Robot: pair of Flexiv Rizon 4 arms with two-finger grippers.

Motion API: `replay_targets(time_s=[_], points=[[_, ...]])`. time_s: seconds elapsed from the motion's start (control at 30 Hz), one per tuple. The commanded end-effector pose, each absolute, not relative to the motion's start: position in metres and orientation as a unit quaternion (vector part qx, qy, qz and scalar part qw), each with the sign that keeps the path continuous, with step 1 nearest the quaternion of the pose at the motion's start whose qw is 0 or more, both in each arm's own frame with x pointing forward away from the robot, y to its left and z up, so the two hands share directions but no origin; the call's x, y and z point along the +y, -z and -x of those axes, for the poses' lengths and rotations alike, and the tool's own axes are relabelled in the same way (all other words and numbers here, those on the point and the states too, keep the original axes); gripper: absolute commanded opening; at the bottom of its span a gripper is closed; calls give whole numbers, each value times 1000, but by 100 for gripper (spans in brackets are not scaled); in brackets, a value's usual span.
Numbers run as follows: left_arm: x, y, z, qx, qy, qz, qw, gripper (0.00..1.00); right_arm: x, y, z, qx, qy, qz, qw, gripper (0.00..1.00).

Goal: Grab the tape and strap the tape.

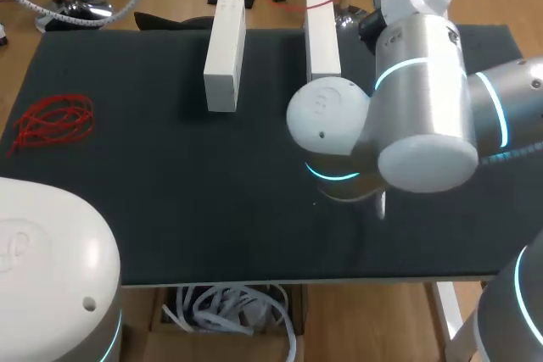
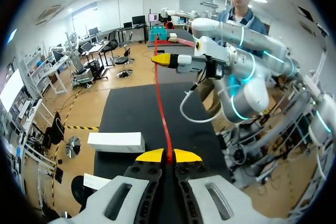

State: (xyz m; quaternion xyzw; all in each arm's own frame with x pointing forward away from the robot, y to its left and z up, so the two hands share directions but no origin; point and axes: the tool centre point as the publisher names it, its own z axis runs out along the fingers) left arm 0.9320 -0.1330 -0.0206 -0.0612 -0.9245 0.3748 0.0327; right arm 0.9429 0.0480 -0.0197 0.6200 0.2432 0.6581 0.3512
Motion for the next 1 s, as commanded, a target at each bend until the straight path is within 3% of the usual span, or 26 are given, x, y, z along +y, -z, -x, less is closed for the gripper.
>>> replay_targets(time_s=[0.03,0.37,1.0], points=[[-133,20,-932,-925,-373,61,34,0,54,17,-945,246,-620,-646,371,0],[-133,20,-932,-925,-373,61,34,0,79,16,-955,370,-533,-619,443,0],[-133,20,-932,-925,-373,61,34,0,80,18,-956,391,-532,-609,439,0]])
